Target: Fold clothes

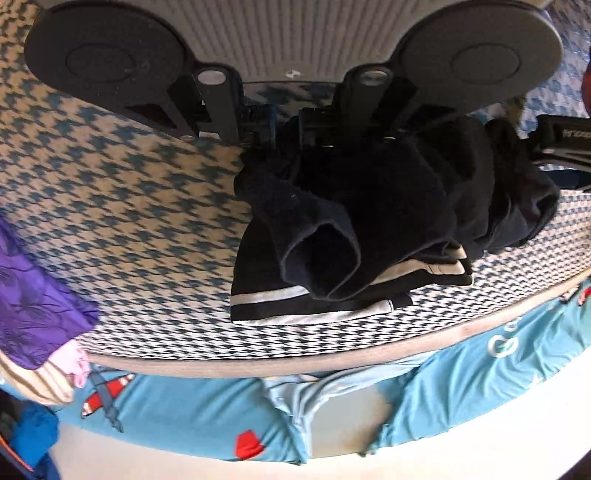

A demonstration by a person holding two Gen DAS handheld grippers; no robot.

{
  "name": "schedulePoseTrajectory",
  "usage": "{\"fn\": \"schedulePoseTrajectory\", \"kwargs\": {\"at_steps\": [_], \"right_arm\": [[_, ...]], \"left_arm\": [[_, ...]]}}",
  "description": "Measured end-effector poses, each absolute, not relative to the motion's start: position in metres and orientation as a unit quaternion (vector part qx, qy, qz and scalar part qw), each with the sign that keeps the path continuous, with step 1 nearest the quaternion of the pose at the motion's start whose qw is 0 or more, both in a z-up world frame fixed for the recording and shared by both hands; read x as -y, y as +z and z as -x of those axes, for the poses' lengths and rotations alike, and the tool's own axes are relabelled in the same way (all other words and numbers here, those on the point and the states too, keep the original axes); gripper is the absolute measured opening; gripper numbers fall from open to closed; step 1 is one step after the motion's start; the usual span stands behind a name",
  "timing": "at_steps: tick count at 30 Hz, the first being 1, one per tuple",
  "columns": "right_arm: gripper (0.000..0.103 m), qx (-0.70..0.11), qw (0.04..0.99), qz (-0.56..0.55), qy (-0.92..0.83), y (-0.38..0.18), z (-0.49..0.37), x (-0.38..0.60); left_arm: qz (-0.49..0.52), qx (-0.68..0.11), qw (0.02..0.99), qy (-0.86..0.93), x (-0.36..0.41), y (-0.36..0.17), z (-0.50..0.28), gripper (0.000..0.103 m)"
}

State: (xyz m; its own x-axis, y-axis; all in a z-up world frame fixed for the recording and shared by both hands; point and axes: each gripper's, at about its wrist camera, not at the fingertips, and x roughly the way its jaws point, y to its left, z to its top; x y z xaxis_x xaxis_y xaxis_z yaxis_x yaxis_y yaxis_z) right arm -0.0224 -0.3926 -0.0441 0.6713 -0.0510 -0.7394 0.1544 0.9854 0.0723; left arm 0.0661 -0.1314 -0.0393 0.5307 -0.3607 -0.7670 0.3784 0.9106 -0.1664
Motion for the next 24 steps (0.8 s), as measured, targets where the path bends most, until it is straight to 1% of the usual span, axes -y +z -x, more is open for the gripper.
{"fn": "schedulePoseTrajectory", "kwargs": {"at_steps": [14, 24], "right_arm": [[0.014, -0.389, 0.92, -0.038, 0.001, -0.054, -0.01, 0.327], [0.014, -0.383, 0.923, -0.029, 0.009, -0.047, -0.031, 0.293]], "left_arm": [[0.011, -0.439, 0.89, -0.119, 0.082, -0.026, -0.078, 0.103], [0.013, -0.433, 0.896, -0.1, 0.06, -0.016, -0.078, 0.103]]}}
